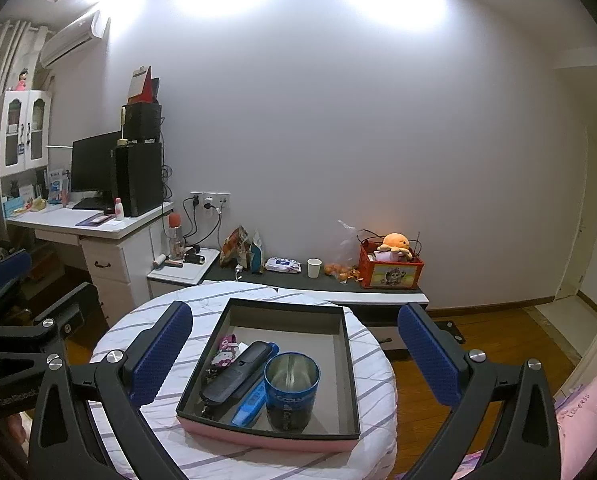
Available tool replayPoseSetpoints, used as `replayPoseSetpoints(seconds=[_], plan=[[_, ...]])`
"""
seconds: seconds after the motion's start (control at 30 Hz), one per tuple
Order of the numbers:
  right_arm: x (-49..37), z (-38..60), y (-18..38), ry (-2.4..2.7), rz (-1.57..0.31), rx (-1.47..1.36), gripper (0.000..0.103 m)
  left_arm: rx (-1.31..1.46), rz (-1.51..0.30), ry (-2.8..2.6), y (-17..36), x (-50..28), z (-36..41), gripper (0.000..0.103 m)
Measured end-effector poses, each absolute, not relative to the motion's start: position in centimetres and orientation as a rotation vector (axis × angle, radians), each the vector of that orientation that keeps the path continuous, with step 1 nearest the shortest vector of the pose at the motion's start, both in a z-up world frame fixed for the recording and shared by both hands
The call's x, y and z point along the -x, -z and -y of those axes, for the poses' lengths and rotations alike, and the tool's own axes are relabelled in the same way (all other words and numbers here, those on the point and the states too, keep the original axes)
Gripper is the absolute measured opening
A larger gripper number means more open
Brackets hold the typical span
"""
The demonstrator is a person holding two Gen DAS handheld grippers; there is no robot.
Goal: Organize rigid objects
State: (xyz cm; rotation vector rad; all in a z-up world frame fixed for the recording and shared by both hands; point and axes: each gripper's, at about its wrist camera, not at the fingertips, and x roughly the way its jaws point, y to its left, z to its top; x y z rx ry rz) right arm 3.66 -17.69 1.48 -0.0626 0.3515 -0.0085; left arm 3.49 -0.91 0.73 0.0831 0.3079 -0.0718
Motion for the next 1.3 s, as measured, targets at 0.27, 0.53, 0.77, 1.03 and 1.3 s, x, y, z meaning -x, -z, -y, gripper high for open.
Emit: replayPoseSetpoints(seconds=[0.27, 0.53, 0.77, 1.03, 1.3], plan=[[-3.8, 17.4, -1.3, -0.013, -0.352, 0.061, 0.103, -0.097, -0.295, 0.021, -0.8, -2.9, 0.3, 0.103], [-4.3, 15.7, -0.9, -0.062, -0.363, 0.063, 0.103, -0.089, -0.312, -0.029, -0.4, -2.8, -1.4, 0.103], [-4.8, 14.2, -0.4, -0.092, -0.378, 0.081, 0.103, -0.083, -0.325, -0.062, 0.1, -2.8, -2.6, 0.103], [-5.2, 13.7, -0.1, -0.101, -0.392, 0.092, 0.103, -0.081, -0.333, -0.062, 0.3, -3.2, -2.8, 0.103], [-5.2, 14.6, -0.2, -0.076, -0.395, 0.091, 0.103, -0.066, -0.314, 0.001, 0.4, -3.6, -1.8, 0.103]])
